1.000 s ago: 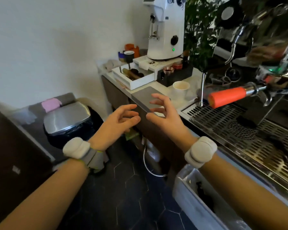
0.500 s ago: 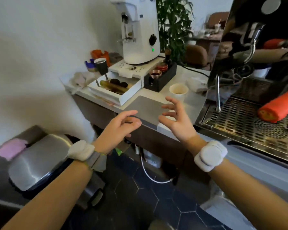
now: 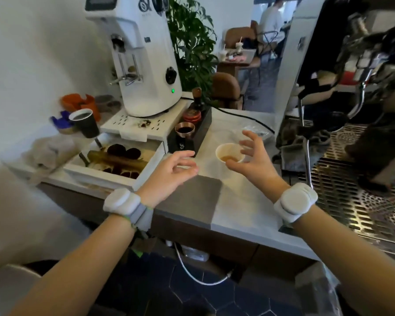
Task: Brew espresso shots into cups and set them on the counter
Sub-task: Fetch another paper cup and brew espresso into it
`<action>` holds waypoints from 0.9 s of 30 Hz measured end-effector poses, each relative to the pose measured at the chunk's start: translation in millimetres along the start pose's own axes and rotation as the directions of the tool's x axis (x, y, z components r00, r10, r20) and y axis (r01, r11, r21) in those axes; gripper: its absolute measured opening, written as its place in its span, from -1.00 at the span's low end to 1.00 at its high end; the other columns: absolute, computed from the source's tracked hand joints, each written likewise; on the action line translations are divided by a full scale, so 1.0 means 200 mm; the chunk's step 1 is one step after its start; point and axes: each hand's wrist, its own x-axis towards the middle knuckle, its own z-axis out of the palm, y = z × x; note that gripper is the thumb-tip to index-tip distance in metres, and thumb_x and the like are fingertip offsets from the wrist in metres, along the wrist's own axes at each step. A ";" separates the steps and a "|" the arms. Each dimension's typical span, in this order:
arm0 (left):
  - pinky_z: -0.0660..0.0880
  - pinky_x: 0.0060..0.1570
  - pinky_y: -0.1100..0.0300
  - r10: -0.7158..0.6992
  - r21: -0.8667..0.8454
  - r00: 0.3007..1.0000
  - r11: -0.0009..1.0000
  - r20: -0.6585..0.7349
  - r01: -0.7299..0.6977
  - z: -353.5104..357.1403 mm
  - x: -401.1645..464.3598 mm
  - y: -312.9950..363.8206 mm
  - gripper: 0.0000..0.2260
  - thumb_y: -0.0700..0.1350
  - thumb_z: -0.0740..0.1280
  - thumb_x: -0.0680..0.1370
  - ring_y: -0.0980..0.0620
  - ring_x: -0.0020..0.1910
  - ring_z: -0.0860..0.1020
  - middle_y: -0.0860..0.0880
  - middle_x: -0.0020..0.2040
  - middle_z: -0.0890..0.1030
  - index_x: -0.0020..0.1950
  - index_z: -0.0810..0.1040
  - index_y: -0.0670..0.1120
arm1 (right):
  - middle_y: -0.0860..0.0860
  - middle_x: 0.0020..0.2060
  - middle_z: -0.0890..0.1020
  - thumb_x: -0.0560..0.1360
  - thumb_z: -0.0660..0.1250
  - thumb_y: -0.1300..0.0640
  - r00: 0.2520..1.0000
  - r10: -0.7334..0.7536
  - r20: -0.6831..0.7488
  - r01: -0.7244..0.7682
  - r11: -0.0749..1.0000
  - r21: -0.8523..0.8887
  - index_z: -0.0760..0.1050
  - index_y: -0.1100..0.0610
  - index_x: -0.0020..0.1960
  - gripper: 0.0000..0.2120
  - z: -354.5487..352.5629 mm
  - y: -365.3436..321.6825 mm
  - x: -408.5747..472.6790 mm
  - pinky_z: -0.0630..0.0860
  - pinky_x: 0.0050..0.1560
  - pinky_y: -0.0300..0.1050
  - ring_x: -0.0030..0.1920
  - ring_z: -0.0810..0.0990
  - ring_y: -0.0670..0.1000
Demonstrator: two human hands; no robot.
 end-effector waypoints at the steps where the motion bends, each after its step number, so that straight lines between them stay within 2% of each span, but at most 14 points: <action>1: 0.52 -0.16 0.37 0.008 -0.002 1.000 1.000 0.026 -0.008 0.00 0.06 -0.01 -0.59 -0.04 0.36 0.54 0.26 0.01 0.58 0.09 0.16 0.57 0.38 0.40 0.03 | -0.01 0.21 0.36 0.32 0.52 0.24 0.999 0.030 -0.033 -0.031 1.000 -0.001 0.15 -0.07 0.41 -0.19 0.00 0.02 0.03 0.45 0.23 0.01 0.24 0.40 0.05; 5: 0.49 -0.16 0.38 -0.014 -0.005 0.989 1.000 0.150 0.015 0.03 0.30 -0.06 -0.50 0.01 0.40 0.50 0.18 0.06 0.55 0.08 0.23 0.50 0.40 0.34 0.05 | 0.02 0.25 0.31 0.32 0.53 0.21 0.986 0.130 -0.101 -0.134 0.990 -0.039 0.02 -0.05 0.47 -0.08 -0.02 0.08 0.10 0.44 0.28 0.10 0.27 0.41 0.09; 8: 0.45 -0.01 0.29 -0.020 0.040 0.965 0.999 0.261 0.009 0.07 0.48 -0.10 -0.38 0.01 0.44 0.46 0.14 0.13 0.49 0.06 0.27 0.42 0.45 0.25 0.05 | 0.09 0.33 0.27 0.29 0.55 0.22 0.964 0.186 -0.192 -0.199 0.979 -0.053 -0.06 -0.04 0.49 0.02 -0.01 0.13 0.15 0.36 0.35 0.14 0.33 0.36 0.11; 10: 0.41 0.14 0.20 -0.006 0.041 0.965 0.999 0.264 -0.005 0.10 0.56 -0.13 -0.30 -0.02 0.46 0.45 0.07 0.21 0.42 0.00 0.33 0.38 0.49 0.18 0.00 | 0.13 0.39 0.25 0.28 0.54 0.24 0.960 0.209 -0.184 -0.229 0.969 -0.096 -0.10 -0.03 0.51 0.06 -0.01 0.16 0.16 0.33 0.38 0.16 0.38 0.31 0.13; 12: 0.36 0.22 0.14 -0.013 0.043 0.946 0.999 0.325 -0.001 0.13 0.64 -0.16 -0.23 -0.07 0.49 0.44 0.02 0.29 0.37 -0.05 0.42 0.31 0.52 0.12 -0.02 | 0.11 0.43 0.19 0.28 0.52 0.25 0.943 0.273 -0.192 -0.297 0.949 -0.108 -0.16 -0.02 0.52 0.09 -0.01 0.20 0.18 0.32 0.38 0.15 0.42 0.25 0.14; 14: 0.33 0.24 0.14 -0.022 0.042 0.912 0.999 0.409 0.006 0.16 0.72 -0.19 -0.16 -0.11 0.51 0.42 -0.04 0.37 0.32 -0.08 0.48 0.24 0.54 0.06 -0.04 | 0.11 0.46 0.15 0.28 0.52 0.22 0.910 0.364 -0.197 -0.392 0.911 -0.126 -0.20 0.00 0.52 0.10 -0.01 0.22 0.20 0.32 0.37 0.14 0.44 0.21 0.16; 17: 0.31 0.21 0.16 -0.057 0.038 0.880 0.998 0.471 0.045 0.21 0.78 -0.24 -0.07 -0.18 0.53 0.39 -0.10 0.41 0.30 -0.09 0.53 0.17 0.56 -0.02 -0.07 | 0.17 0.49 0.12 0.31 0.49 0.22 0.869 0.478 -0.129 -0.495 0.847 -0.195 -0.23 0.04 0.54 0.09 0.02 0.24 0.24 0.34 0.35 0.19 0.45 0.20 0.19; 19: 0.33 0.19 0.16 -0.071 0.051 0.868 0.997 0.491 0.052 0.23 0.81 -0.28 -0.04 -0.19 0.54 0.38 -0.11 0.40 0.32 -0.08 0.54 0.16 0.56 -0.05 -0.09 | 0.16 0.48 0.17 0.33 0.47 0.28 0.852 0.504 -0.140 -0.522 0.832 -0.189 -0.21 0.09 0.54 0.06 0.05 0.25 0.28 0.35 0.34 0.18 0.45 0.22 0.18; 21: 0.33 0.25 0.11 -0.083 0.065 0.862 0.996 0.500 0.059 0.25 0.83 -0.30 -0.03 -0.19 0.54 0.38 -0.13 0.39 0.33 -0.09 0.53 0.17 0.56 -0.08 -0.09 | 0.15 0.44 0.28 0.33 0.44 0.35 0.847 0.508 -0.156 -0.529 0.835 -0.152 -0.13 0.14 0.54 -0.01 0.07 0.26 0.30 0.39 0.31 0.13 0.40 0.31 0.16; 24: 0.31 0.34 0.02 -0.095 0.063 0.848 0.995 0.521 0.074 0.27 0.86 -0.32 -0.01 -0.20 0.54 0.38 -0.14 0.38 0.35 -0.11 0.50 0.22 0.56 -0.12 -0.09 | 0.13 0.21 0.47 0.33 0.40 0.41 0.859 0.484 -0.167 -0.506 0.852 -0.135 0.12 0.19 0.46 -0.20 0.11 0.28 0.32 0.47 0.17 0.01 0.27 0.45 0.15; 27: 0.35 0.32 0.01 -0.103 0.036 0.842 0.994 0.530 0.099 0.29 0.88 -0.35 0.00 -0.25 0.53 0.38 -0.16 0.36 0.38 -0.12 0.47 0.27 0.56 -0.14 -0.11 | 0.06 0.12 0.47 0.33 0.44 0.36 0.874 0.456 -0.169 -0.480 0.865 -0.145 0.20 0.17 0.40 -0.27 0.13 0.29 0.33 0.47 0.15 -0.02 0.22 0.46 0.11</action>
